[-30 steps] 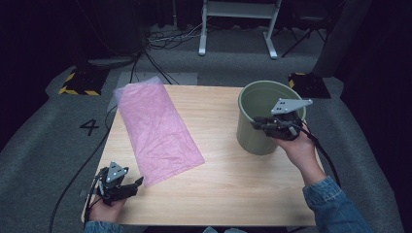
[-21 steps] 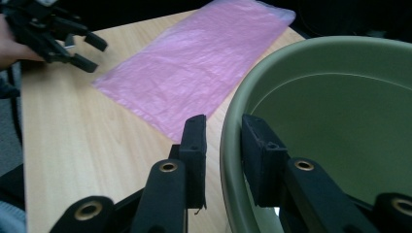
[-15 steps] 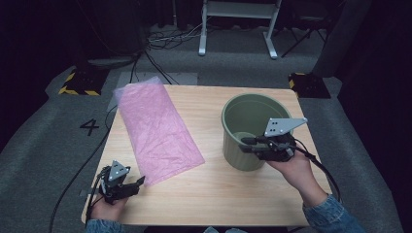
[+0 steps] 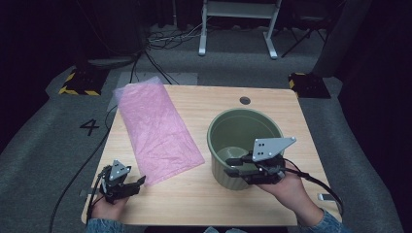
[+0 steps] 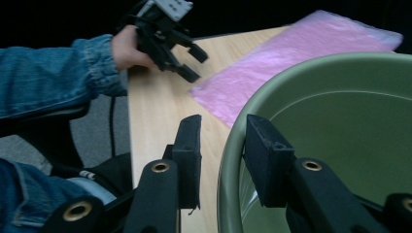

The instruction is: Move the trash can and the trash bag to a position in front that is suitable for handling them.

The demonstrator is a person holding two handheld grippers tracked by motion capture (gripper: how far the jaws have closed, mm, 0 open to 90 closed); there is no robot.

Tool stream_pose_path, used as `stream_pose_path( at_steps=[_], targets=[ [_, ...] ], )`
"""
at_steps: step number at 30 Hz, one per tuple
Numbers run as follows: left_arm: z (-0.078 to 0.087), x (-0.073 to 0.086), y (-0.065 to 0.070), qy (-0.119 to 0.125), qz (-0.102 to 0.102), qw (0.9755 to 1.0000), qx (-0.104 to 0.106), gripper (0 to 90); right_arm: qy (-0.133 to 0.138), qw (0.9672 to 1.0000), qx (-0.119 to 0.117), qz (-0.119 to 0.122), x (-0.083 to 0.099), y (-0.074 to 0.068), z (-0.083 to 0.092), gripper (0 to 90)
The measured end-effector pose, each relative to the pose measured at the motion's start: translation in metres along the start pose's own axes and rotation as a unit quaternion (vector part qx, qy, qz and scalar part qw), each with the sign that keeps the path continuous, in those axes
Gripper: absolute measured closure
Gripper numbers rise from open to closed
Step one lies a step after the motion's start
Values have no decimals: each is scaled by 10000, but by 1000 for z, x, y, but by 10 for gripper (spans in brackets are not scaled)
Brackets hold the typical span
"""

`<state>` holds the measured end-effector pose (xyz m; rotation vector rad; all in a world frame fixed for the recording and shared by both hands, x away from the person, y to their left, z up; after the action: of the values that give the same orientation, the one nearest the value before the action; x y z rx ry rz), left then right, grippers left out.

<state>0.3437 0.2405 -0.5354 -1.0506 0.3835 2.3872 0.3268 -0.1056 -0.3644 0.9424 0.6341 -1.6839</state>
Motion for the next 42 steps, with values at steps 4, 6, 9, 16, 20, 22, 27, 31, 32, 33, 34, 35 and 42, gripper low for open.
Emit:
stream_pose_path(
  at_steps=[4, 6, 9, 16, 20, 22, 27, 31, 32, 33, 34, 35, 42],
  targets=[
    [0, 0, 0, 21, 35, 10000, 6, 326, 60, 9998, -163, 13, -1, -12, -1, 664],
    [-1, 0, 0, 7, 13, 10000, 5, 326, -24, 9996, -282, -19, -1, -21, -2, 652],
    [-1, -1, 1, -8, -4, 10000, 3, 326, -107, 9995, -279, 130, -3, -33, -2, 642],
    [-1, 0, 0, 3, 4, 10000, 18, 326, -19, 9976, -649, 224, -3, -60, -6, 640],
    [-1, 0, 0, 5, 30, 10000, 23, 326, 53, 9978, -544, 362, -4, -63, -6, 617],
    [-1, 0, 0, -4, 27, 10000, 25, 326, 118, 9982, -496, 323, -7, -61, -4, 601],
    [-2, 0, -1, 0, 41, 10000, 19, 326, 269, 9990, -256, 265, -12, -47, 7, 558],
    [-3, -1, -3, -12, 48, 10000, 12, 326, 348, 9992, 24, 201, -13, -29, 19, 523],
    [-3, -1, -3, -7, 55, 10000, 13, 325, 369, 9991, 71, 181, -12, -25, 21, 518],
    [-3, -1, -3, -7, 55, 10000, 13, 325, 400, 9990, 132, 140, -12, -19, 24, 509],
    [-4, -1, -3, -18, 64, 10000, 22, 325, 461, 9988, 179, 50, -11, -12, 28, 503],
    [-4, -1, -3, -19, 77, 10000, 29, 325, 497, 9986, 202, -6, -11, -9, 31, 502],
    [-5, -1, -4, -27, 65, 10000, 28, 324, 525, 9958, 715, -231, 0, 25, 53, 480]
  ],
)
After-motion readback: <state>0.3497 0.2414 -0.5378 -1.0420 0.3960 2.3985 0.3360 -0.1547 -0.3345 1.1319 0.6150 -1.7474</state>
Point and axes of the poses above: each handheld gripper's, and its own axes: z roughly backward along the jaws, x roughly out of its underside, y roughly to its right, the point moved 7 cm from there along -z, roughly forward along the jaws, and after that the axes turned 5 degrees about x, right-handed, at the moved point
